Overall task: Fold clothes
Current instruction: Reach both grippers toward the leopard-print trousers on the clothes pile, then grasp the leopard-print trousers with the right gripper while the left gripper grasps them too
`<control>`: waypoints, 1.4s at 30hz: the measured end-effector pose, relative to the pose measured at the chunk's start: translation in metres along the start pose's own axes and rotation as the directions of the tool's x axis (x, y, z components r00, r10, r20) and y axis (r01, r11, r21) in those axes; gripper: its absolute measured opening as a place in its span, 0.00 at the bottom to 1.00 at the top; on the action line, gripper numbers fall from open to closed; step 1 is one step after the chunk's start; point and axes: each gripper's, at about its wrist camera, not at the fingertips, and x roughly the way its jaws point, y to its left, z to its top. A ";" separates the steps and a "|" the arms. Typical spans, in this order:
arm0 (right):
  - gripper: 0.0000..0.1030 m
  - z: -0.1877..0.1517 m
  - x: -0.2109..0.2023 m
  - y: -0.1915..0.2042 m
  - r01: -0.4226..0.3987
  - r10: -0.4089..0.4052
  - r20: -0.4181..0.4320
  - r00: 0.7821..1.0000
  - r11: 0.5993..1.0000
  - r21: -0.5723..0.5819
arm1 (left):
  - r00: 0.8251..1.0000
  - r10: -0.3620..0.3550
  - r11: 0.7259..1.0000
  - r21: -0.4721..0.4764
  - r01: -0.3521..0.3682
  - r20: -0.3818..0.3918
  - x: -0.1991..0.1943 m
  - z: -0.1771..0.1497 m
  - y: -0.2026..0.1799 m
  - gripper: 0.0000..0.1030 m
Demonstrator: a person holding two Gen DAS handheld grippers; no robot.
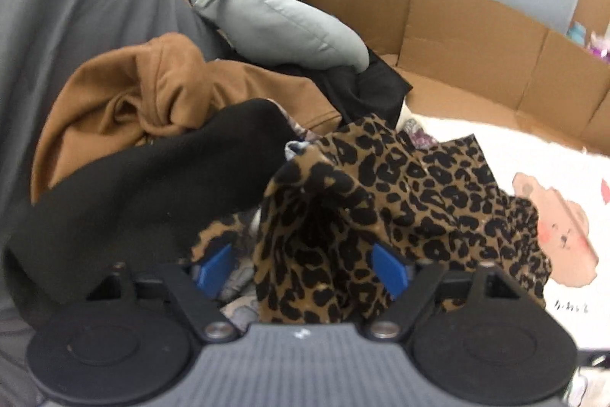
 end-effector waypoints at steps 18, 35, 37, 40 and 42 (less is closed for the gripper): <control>0.26 0.008 0.077 0.004 -0.031 0.012 0.077 0.997 0.968 0.250 | 0.992 -0.040 0.991 -0.119 0.055 0.123 -0.028 -0.028 0.029 0.02; 0.00 0.064 -0.014 0.015 0.048 -0.060 0.174 0.983 0.997 0.068 | 0.983 -0.154 0.969 -0.177 0.170 0.099 -0.077 -0.091 0.006 0.01; 0.00 0.078 -0.031 0.015 0.071 -0.074 0.176 0.982 0.997 0.027 | 0.980 -0.183 0.964 -0.179 0.195 0.082 -0.081 -0.104 -0.002 0.01; 0.00 0.088 -0.060 0.000 0.105 -0.100 0.158 0.982 0.994 -0.024 | 0.972 -0.231 0.955 -0.179 0.236 0.051 -0.084 -0.121 -0.017 0.01; 0.00 0.094 -0.072 -0.011 0.133 -0.125 0.134 0.983 0.990 -0.045 | 0.964 -0.264 0.948 -0.176 0.264 0.026 -0.085 -0.131 -0.028 0.01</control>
